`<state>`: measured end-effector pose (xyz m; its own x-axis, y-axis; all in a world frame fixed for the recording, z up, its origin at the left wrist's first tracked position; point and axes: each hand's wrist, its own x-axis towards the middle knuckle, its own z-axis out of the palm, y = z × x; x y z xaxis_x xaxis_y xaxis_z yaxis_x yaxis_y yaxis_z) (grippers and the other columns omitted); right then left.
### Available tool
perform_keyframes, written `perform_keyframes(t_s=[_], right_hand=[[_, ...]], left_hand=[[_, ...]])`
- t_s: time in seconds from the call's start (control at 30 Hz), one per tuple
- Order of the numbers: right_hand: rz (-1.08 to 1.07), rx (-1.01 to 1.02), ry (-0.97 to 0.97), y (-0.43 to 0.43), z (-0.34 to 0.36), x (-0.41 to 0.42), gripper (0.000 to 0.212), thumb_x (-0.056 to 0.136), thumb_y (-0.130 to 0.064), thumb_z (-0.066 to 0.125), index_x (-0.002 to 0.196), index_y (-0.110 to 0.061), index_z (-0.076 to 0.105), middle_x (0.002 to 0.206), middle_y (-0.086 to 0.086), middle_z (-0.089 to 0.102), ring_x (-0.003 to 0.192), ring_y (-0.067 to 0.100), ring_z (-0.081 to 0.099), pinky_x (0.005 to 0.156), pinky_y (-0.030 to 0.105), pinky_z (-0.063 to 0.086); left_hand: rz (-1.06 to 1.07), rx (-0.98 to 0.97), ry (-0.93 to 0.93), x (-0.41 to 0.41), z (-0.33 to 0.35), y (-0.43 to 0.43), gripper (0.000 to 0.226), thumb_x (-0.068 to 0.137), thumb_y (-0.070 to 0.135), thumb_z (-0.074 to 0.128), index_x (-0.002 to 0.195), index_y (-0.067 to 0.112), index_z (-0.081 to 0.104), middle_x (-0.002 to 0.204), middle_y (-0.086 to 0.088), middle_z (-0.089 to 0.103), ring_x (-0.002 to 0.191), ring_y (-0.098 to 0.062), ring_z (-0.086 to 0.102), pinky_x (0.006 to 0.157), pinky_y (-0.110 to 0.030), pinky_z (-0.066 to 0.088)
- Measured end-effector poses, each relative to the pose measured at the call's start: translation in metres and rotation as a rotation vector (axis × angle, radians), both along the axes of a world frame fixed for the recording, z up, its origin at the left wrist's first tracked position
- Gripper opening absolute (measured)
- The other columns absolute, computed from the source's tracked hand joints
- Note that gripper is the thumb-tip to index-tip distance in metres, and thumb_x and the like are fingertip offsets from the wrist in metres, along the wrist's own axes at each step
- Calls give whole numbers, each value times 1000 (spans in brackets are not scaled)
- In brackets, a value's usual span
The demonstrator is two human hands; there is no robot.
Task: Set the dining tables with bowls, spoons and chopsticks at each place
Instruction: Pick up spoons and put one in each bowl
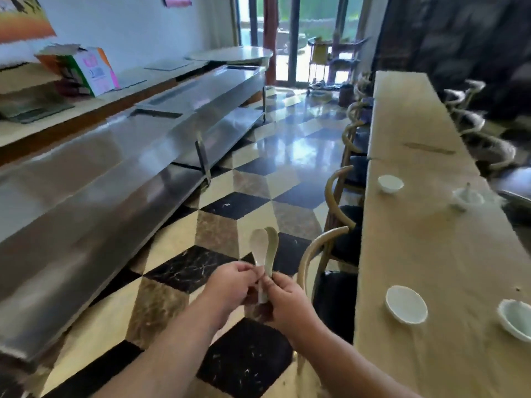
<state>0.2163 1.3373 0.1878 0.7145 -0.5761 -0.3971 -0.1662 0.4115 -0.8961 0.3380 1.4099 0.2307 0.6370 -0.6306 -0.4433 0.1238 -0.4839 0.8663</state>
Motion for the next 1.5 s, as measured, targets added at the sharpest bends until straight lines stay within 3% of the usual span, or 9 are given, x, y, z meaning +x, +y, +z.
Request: perform_keyframes(t_s=[0.07, 0.17, 0.27, 0.47, 0.6, 0.9, 1.03, 1.37, 1.5], right_hand=[[-126, -7, 24, -12, 2, 1, 24, 109, -39, 56, 111, -30, 77, 105, 9, 83, 100, 36, 79, 88, 55, 66], [-299, -49, 52, -34, 2, -10, 24, 106, -45, 56, 109, -37, 79, 103, 5, 83, 88, 20, 80, 73, 33, 64], [-463, -42, 26, -60, -9, -25, 25, 104, -44, 59, 110, -32, 80, 103, 9, 82, 89, 26, 78, 78, 37, 61], [-666, 70, -98, -122, -59, -31, 27, 110, -31, 56, 109, -27, 83, 102, 11, 82, 87, 22, 78, 74, 32, 63], [-711, 158, -67, -175, -95, -2, 26, 111, -27, 57, 109, -20, 83, 95, 4, 83, 82, 15, 79, 72, 27, 61], [-935, 169, -11, -293, -99, -14, 19, 108, -31, 62, 106, -24, 80, 89, 7, 83, 74, 20, 77, 68, 34, 64], [-1109, 204, -72, -322, -97, -42, 22, 110, -27, 60, 110, -16, 79, 94, 9, 82, 75, 19, 76, 63, 30, 63], [-1535, 262, 187, -323, -91, -43, 19, 108, -23, 63, 100, -13, 77, 87, 8, 75, 68, 22, 65, 57, 29, 48], [-1539, 366, 566, -281, -105, -52, 19, 108, -24, 59, 104, -15, 76, 71, -1, 70, 53, 12, 56, 54, 28, 46]], left_hand=[[-123, 21, 17, 11, 0, -28, 13, 101, 28, 75, 98, 17, 81, 85, -5, 84, 84, -25, 82, 79, -42, 69], [-271, 15, 78, 8, -2, -75, 12, 99, 31, 77, 98, 19, 78, 77, 4, 83, 69, -12, 81, 56, -25, 63], [-421, 56, 82, -2, -13, -123, 14, 97, 36, 78, 100, 22, 79, 73, 13, 81, 65, -2, 77, 45, -16, 56], [-661, 162, 30, -3, -63, -220, 14, 98, 40, 76, 102, 28, 82, 88, 10, 84, 79, -6, 81, 57, -21, 63], [-743, 328, -90, 19, -98, -285, 17, 99, 41, 73, 108, 27, 80, 90, 5, 85, 84, -14, 83, 84, -40, 69], [-1036, 358, -91, -4, -99, -441, 21, 105, 28, 69, 109, 10, 80, 93, -11, 85, 93, -32, 82, 86, -47, 68], [-1198, 318, -38, -44, -100, -491, 20, 103, 29, 71, 101, 13, 83, 87, -5, 85, 77, -19, 82, 66, -32, 66], [-1647, 283, -19, -83, -116, -555, 18, 99, 30, 77, 97, 13, 82, 84, -2, 80, 71, -15, 70, 68, -29, 60], [-1632, 392, 75, -82, -139, -562, 15, 100, 24, 77, 100, 10, 81, 86, -5, 82, 62, -9, 75, 58, -24, 61]])
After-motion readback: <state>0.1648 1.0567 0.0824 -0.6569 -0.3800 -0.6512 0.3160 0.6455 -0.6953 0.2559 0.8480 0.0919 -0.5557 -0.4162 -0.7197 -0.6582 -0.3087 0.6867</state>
